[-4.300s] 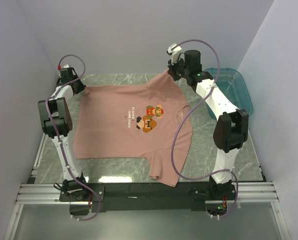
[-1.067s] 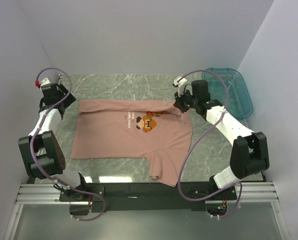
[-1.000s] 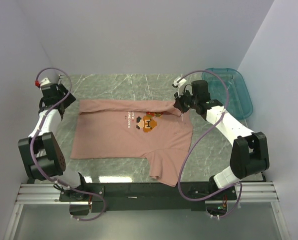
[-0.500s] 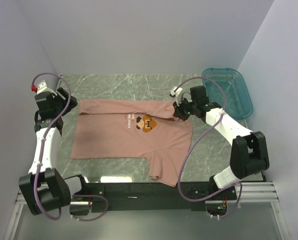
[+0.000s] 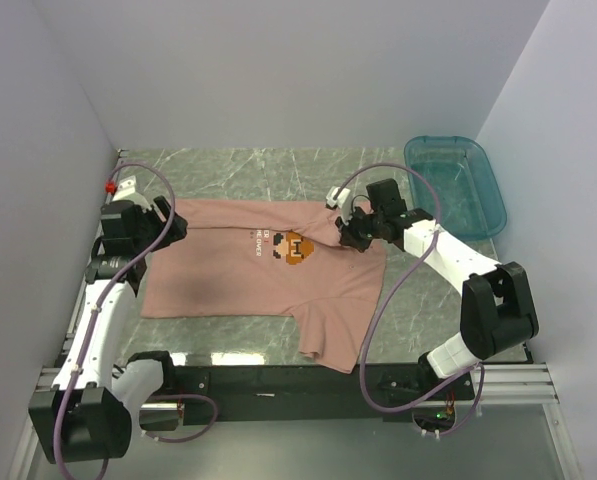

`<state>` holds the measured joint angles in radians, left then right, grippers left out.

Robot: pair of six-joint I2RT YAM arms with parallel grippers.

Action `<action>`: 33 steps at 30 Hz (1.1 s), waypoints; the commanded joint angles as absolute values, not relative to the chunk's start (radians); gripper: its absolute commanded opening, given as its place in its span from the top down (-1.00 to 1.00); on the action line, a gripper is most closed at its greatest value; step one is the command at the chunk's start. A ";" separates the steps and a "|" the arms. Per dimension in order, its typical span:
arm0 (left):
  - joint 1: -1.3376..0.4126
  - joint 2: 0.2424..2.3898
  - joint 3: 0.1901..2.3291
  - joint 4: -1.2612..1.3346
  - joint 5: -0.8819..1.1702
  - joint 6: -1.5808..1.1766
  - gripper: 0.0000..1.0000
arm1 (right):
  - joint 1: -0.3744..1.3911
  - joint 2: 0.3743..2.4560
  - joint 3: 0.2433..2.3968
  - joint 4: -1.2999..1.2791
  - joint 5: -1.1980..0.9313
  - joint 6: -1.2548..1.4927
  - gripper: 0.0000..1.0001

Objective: Fold and stack the t-shirts

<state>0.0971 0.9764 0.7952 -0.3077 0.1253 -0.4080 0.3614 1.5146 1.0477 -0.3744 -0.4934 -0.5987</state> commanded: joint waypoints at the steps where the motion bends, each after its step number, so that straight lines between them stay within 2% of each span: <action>1: 0.058 0.939 0.787 -0.325 0.066 -0.365 -0.46 | 0.370 1.479 1.035 -0.385 -0.474 -0.621 1.00; 10: 0.058 0.945 0.781 -0.314 0.080 -0.365 -0.46 | 0.371 1.428 1.016 -0.408 -0.457 -0.672 1.00; 16: 0.058 0.940 0.779 -0.308 0.087 -0.367 -0.46 | 0.400 1.446 1.011 -0.504 -0.529 -0.756 0.97; 19: 0.057 0.937 0.779 -0.310 0.087 -0.365 -0.46 | 0.413 1.473 1.022 -0.560 -0.557 -0.793 0.70; 21: 0.058 0.928 0.776 -0.308 0.084 -0.365 -0.46 | 0.413 1.489 1.043 -0.581 -0.561 -0.798 0.29; 23: 0.058 0.919 0.775 -0.307 0.084 -0.367 -0.47 | 0.400 1.497 1.089 -0.578 -0.542 -0.754 0.02; 25: 0.058 0.917 0.776 -0.302 0.084 -0.367 -0.47 | 0.374 1.514 1.164 -0.558 -0.540 -0.707 -0.15; 33: 0.058 0.916 0.775 -0.298 0.090 -0.365 -0.47 | 0.354 1.906 1.555 -0.672 -0.569 -0.420 -0.23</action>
<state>0.0593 0.9318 0.7753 -0.3267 0.0887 -0.3794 0.3553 1.7935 1.4639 -0.6022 -0.5480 -0.5571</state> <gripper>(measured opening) 0.733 0.612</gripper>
